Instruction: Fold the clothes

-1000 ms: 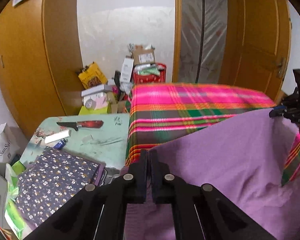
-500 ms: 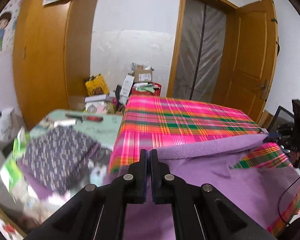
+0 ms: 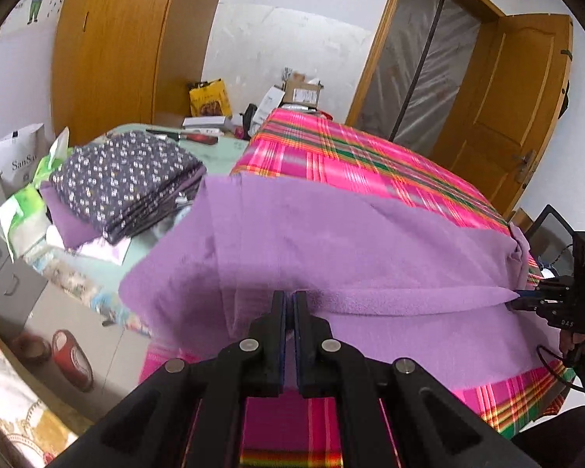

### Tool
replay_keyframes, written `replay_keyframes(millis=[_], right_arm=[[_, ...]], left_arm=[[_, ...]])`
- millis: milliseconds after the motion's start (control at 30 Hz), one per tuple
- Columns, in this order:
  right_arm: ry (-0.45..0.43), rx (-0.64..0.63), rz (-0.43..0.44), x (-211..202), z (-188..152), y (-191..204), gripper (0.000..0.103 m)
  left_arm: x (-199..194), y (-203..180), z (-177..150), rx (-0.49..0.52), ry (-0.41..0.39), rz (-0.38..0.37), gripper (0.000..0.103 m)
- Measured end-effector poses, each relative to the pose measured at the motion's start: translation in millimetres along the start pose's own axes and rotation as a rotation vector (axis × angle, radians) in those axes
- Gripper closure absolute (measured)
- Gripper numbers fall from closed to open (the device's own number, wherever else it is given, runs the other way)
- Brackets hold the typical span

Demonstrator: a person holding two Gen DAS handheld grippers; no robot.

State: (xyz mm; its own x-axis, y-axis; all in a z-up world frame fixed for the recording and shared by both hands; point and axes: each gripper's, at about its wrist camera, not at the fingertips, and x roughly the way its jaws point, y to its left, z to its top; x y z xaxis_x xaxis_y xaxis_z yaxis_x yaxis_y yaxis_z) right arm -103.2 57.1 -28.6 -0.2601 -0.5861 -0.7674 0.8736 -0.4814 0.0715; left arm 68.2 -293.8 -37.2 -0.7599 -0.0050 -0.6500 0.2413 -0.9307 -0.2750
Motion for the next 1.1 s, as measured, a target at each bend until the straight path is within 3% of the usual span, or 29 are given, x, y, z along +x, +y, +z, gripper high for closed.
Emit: replay_keyframes(millis=[67, 133, 167, 367, 567, 800, 867, 933, 967, 1100], right_arm=[[0.002, 0.021, 0.003, -4.4, -4.2, 0.2, 0.089], [0.008, 0.043, 0.010, -8.9, -9.4, 0.2, 0.075], [0.009, 0.047, 0.007, -11.3, -12.8, 1.0, 0.073], [-0.011, 0.196, 0.074, -21.8, -27.3, -7.7, 0.073], [-0.071, 0.454, 0.175, -26.2, -34.6, -31.1, 0.072], [-0.062, 0.674, 0.261, -16.8, -47.7, -55.9, 0.072], [-0.057, 0.663, 0.223, -19.2, -43.2, -56.0, 0.072], [-0.073, 0.551, 0.131, -29.1, -30.6, -50.1, 0.070], [-0.081, 0.451, 0.081, -35.6, -21.4, -44.0, 0.070], [-0.040, 0.105, 0.021, -39.6, 0.6, -24.3, 0.070]], left_arm=[[-4.5, 3.3, -7.1, -0.031, 0.008, 0.003, 0.099], [-9.0, 6.5, -14.2, -0.062, 0.017, 0.005, 0.099], [-12.6, 9.5, -18.0, -0.092, 0.019, 0.002, 0.099], [-15.0, 18.7, -26.6, -0.305, 0.017, -0.081, 0.092], [-8.5, 20.1, -20.8, -0.454, -0.013, -0.163, 0.072], [13.7, 30.4, -19.3, -0.572, 0.028, -0.150, 0.070], [14.6, 30.6, -17.5, -0.573, 0.028, -0.146, 0.070], [15.6, 31.4, -15.8, -0.577, 0.029, -0.145, 0.070], [16.2, 32.5, -15.2, -0.583, 0.030, -0.148, 0.070], [18.0, 36.8, -13.4, -0.598, 0.035, -0.154, 0.070]])
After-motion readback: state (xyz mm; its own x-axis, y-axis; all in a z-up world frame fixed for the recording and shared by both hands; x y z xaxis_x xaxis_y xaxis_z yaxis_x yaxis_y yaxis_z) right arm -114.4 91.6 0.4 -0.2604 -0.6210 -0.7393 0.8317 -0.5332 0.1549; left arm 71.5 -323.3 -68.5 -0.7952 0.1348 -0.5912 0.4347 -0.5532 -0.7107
